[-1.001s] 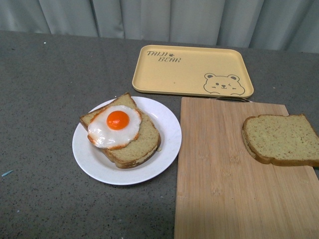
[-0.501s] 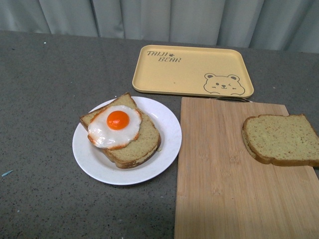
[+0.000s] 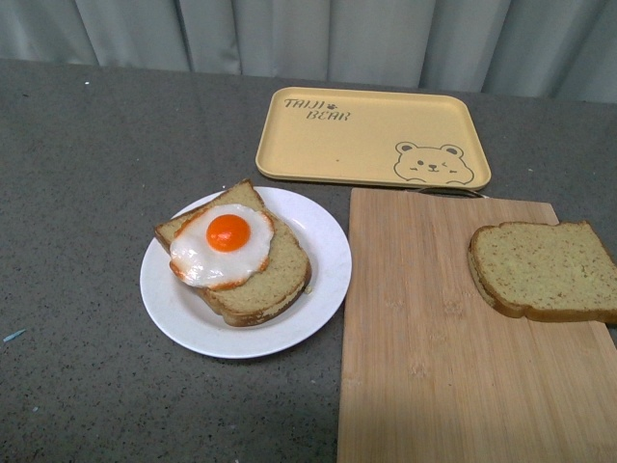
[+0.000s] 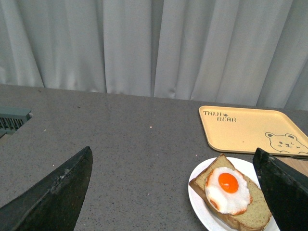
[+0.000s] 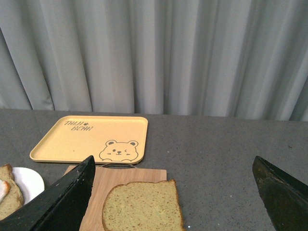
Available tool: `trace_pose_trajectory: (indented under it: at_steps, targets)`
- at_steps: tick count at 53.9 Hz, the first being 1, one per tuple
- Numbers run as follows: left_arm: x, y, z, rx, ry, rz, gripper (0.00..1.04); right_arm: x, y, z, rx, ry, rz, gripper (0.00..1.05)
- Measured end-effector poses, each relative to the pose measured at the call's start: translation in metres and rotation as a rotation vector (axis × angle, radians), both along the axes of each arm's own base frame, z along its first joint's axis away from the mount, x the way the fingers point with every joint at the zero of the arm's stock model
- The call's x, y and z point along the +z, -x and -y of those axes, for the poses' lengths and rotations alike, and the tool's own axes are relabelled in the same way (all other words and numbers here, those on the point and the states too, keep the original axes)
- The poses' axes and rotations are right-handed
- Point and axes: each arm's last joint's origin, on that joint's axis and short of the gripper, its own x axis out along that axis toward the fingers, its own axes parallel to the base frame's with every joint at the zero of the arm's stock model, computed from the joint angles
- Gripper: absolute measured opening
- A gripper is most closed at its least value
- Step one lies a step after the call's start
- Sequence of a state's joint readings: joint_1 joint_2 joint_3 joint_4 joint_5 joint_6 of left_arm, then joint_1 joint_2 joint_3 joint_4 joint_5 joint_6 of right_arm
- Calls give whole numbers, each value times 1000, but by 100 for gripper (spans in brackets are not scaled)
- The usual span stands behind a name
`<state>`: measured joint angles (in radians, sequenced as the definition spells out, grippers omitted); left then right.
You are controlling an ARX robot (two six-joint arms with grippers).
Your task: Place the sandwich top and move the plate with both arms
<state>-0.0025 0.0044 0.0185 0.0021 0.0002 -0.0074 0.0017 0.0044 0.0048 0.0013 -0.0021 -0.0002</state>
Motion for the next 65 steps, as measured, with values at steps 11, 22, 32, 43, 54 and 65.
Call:
trace_pose_trajectory:
  at_steps: [11,22,32,43,54,65]
  targets:
    - [0,0,0,2,0,0,98,1,-5,2,-283,169,-76,95]
    - [0,0,0,0,0,0,98,4,-46,19,-274,171,-253,95]
    - [0,0,0,0,0,0,98,-9,-92,38,-145,33,-436,95]
    - [0,0,0,0,0,0,98,-41,-134,59,-18,-193,-657,95]
    - [0,0,0,0,0,0,98,-73,-163,72,87,-399,-850,95]
    - [0,0,0,0,0,0,98,-97,-184,82,115,-550,-959,95]
